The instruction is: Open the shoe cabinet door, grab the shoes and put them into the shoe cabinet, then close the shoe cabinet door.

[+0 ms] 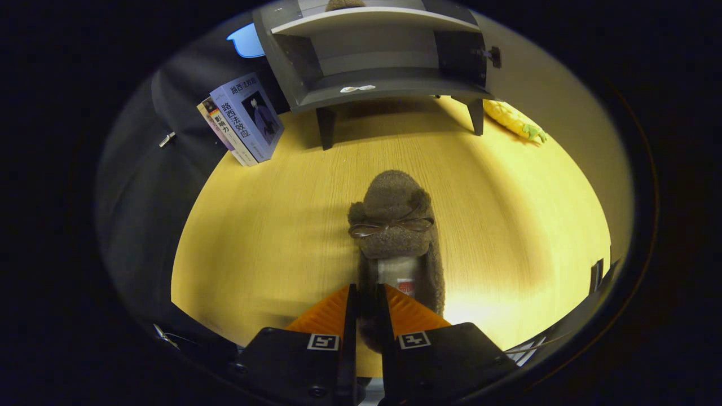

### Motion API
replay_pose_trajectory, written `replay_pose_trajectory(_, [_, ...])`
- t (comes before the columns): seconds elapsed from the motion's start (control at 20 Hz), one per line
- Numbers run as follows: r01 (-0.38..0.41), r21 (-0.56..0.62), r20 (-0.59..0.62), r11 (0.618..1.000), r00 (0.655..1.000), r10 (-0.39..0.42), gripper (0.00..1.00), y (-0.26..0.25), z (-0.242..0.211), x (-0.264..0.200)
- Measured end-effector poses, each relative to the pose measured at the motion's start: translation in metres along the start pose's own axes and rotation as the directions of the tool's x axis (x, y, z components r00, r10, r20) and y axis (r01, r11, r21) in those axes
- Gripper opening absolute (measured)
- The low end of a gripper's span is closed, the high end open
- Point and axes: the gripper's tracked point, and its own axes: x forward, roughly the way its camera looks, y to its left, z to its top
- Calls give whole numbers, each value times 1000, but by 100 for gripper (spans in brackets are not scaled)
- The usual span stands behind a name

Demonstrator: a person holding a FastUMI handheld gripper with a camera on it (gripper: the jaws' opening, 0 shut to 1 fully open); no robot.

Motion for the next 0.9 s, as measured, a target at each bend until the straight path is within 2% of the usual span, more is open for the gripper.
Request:
replay_pose_trajectory(0.35, [12,-52,40,999,999,-10,23,0,14,28])
replay_pose_trajectory(0.55, [40,-37,77,999,996,-37,28,-8,31,44])
replay_pose_trajectory(0.9, [66,-33,136,997,989,-61,28,-13,55,65])
